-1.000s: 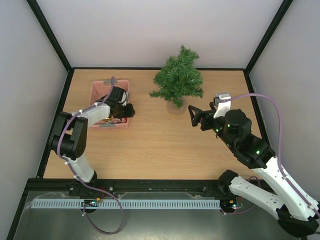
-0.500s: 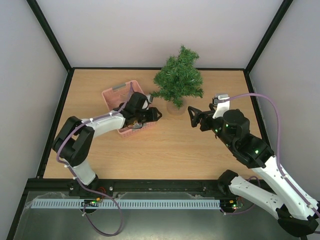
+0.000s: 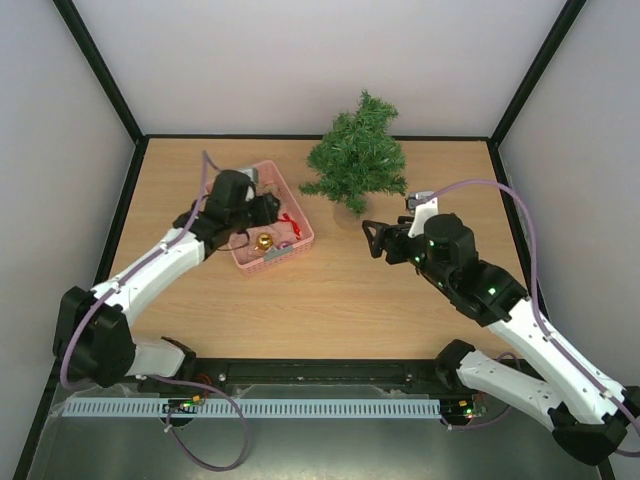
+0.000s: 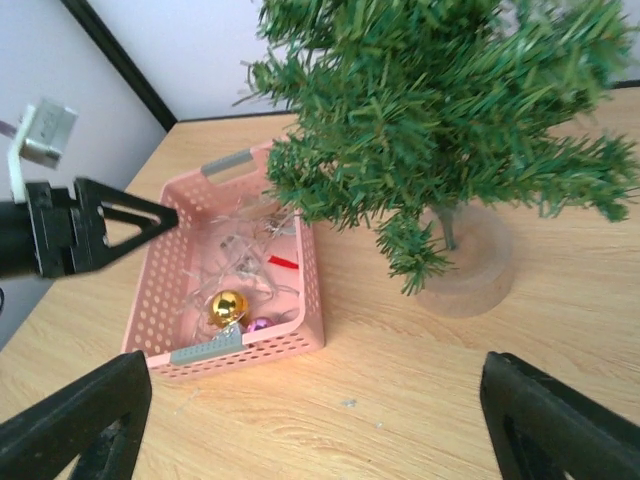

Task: Decorate the small christmas tree
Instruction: Move the storage box to the center of the board, then pick up the decoration item from the storage box.

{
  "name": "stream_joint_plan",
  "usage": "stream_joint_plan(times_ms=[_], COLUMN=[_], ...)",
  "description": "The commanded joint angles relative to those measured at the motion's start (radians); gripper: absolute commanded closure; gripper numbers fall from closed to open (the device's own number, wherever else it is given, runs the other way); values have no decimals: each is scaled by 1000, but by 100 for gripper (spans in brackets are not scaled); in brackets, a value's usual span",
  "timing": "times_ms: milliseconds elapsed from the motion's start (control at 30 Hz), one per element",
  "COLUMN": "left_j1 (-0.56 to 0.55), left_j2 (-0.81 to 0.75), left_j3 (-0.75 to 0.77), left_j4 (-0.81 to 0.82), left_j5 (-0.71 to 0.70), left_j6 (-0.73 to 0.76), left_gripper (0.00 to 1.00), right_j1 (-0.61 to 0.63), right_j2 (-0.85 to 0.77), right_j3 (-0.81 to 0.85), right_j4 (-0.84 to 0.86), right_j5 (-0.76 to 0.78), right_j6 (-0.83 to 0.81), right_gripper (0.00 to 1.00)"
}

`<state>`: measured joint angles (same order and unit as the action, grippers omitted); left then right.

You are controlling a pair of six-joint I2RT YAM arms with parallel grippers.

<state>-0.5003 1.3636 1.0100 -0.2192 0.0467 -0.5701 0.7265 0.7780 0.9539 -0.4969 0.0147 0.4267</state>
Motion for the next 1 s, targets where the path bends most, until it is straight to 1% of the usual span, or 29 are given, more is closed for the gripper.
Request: stream_joint_plan(times_ms=[0, 67, 133, 200, 333, 400, 600, 967], left_j1=[124, 151, 179, 202, 213, 212, 218, 218], left_j2=[-5, 24, 65, 131, 244, 281, 371, 482], left_j3=[-11, 15, 46, 76, 133, 139, 141, 153], left_j4=[-162, -187, -191, -177, -160, -133, -82, -86], left_j5=[-65, -90, -112, -97, -62, -30, -28, 14], left_j6=[92, 125, 135, 139, 152, 158, 164, 214], left_gripper=[41, 41, 43, 46, 50, 52, 56, 58], right_j1=[-3, -2, -2, -2, -2, -2, -2, -2], right_j2=[49, 69, 79, 79, 69, 64, 56, 22], right_j3=[-17, -22, -24, -28, -28, -28, -28, -34], right_j4=[65, 77, 87, 99, 108, 102, 89, 100], right_j5=[-75, -85, -89, -93, -101, -96, -112, -112], right_j6=[59, 65, 69, 70, 63, 53, 24, -3], right_gripper=[15, 18, 19, 19, 19, 18, 18, 17])
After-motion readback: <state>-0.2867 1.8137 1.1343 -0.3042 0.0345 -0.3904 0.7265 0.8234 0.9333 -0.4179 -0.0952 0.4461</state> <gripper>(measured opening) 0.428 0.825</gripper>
